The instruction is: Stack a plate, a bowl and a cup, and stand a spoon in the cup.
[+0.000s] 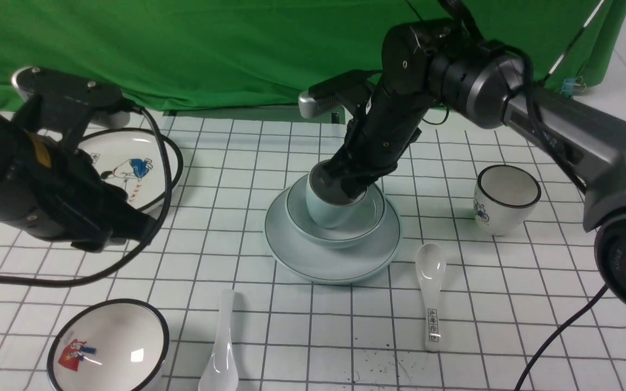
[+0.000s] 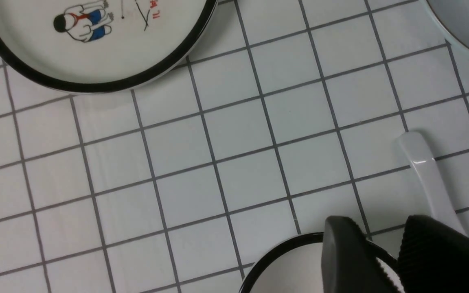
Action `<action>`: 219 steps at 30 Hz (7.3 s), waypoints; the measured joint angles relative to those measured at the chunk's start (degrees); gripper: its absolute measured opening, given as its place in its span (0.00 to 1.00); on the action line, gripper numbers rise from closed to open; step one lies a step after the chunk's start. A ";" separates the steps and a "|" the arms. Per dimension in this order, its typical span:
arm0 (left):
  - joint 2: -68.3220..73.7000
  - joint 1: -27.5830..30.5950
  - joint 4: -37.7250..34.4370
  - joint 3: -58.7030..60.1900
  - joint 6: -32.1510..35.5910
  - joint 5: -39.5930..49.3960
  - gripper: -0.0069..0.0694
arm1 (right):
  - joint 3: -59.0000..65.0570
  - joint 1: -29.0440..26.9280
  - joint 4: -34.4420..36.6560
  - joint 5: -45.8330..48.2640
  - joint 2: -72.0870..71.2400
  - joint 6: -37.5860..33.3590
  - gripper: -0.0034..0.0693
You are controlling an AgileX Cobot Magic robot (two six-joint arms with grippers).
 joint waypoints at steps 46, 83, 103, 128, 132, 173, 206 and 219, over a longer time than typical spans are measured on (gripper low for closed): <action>31.30 -10.54 -8.43 -4.31 -8.21 -7.55 0.47 | 16.25 0.00 -14.35 9.29 -41.57 -2.84 0.76; 27.07 -13.29 -30.34 -13.93 18.06 -61.04 0.20 | 16.30 0.00 -15.93 9.24 -48.62 -3.89 0.76; 39.26 -16.25 -15.97 -13.87 8.43 -72.06 0.32 | 16.30 0.00 -16.06 8.99 -48.62 -5.59 0.76; -10.02 -4.43 -6.79 -11.82 8.43 -4.02 0.05 | 20.39 0.00 -11.85 8.17 -52.21 -0.98 0.76; -18.29 -0.35 -6.69 -3.81 8.23 -4.45 0.04 | 25.42 0.00 -7.04 7.55 -54.49 -2.20 0.75; -49.09 0.87 -8.33 16.46 5.68 -1.42 0.05 | 70.21 0.00 -2.46 -33.62 -105.90 0.17 0.11; -49.11 0.87 -8.15 16.46 6.61 -1.42 0.05 | 113.77 -19.05 -5.57 -54.86 -124.54 4.08 0.06; -49.11 0.87 -8.15 16.46 6.61 -1.42 0.05 | 123.59 -28.73 -12.87 -48.36 -133.21 17.07 0.06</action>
